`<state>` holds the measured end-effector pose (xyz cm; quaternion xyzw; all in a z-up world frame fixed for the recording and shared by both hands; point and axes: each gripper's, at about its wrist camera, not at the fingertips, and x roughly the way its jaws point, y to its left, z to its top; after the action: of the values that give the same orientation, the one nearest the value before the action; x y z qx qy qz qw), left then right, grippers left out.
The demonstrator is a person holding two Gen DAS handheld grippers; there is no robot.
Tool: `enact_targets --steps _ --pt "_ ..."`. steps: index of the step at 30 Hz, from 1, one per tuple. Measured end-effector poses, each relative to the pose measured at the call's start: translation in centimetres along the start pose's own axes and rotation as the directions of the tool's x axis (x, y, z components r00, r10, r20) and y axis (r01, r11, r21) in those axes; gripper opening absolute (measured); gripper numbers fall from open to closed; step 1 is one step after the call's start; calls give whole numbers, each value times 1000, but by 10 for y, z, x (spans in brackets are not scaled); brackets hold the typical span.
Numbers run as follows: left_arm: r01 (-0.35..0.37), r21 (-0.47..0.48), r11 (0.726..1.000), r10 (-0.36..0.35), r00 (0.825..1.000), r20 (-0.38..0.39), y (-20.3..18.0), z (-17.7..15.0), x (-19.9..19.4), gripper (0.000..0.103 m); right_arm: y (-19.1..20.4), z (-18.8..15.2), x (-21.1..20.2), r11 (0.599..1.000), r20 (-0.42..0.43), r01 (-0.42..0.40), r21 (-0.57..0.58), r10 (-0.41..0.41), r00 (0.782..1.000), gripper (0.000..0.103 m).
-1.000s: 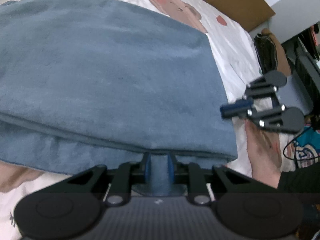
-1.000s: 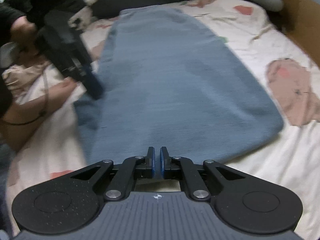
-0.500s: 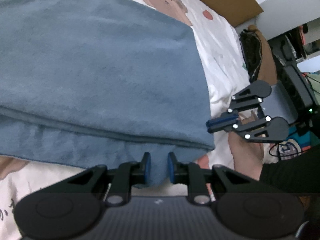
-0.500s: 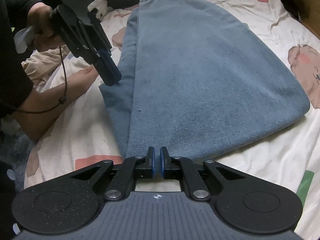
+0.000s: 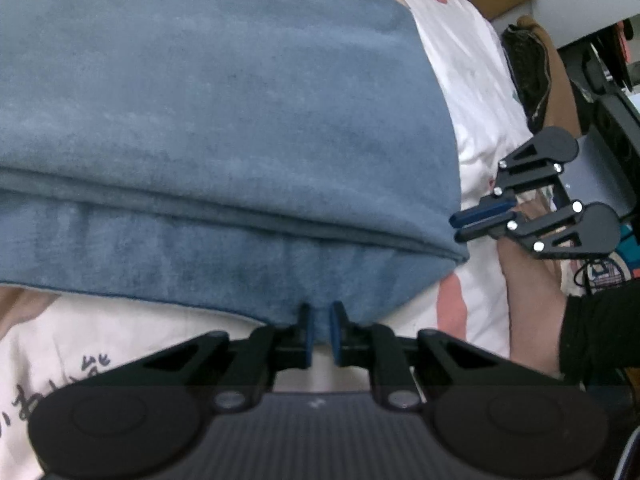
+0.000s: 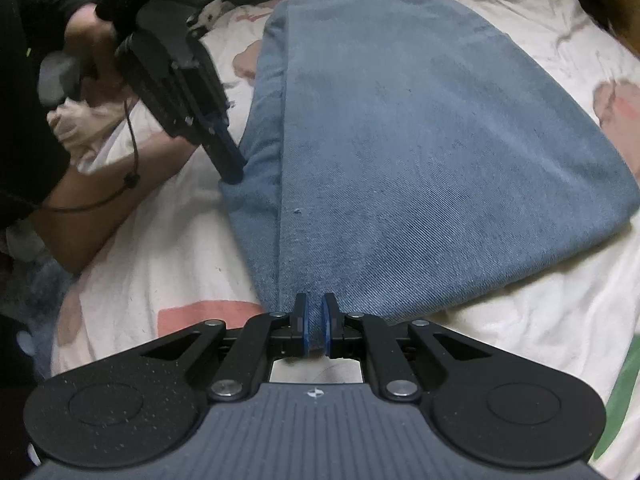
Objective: Fold clothes
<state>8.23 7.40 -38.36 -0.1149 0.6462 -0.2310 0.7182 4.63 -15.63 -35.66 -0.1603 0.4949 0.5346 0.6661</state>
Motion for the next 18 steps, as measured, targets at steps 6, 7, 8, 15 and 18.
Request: enact_targets --steps 6,7,8,15,18 --pt "13 -16 1000 -13 1000 10 0 1 -14 12 -26 -1 -20 986 55 -15 166 6 998 15" --pt "16 -31 999 -15 1000 19 2 1 -18 13 -31 -2 -22 981 63 -11 194 -1 998 17" --pt "15 -43 999 -13 999 30 4 0 -22 17 -37 -3 -25 975 71 -3 222 -13 997 27" --pt "17 -142 990 -2 994 106 21 -5 -42 42 -72 -17 -31 888 145 -35 459 -36 989 47" --pt "23 -207 978 9 989 149 33 -5 -49 54 -87 -24 -32 827 183 -72 558 -38 982 48"
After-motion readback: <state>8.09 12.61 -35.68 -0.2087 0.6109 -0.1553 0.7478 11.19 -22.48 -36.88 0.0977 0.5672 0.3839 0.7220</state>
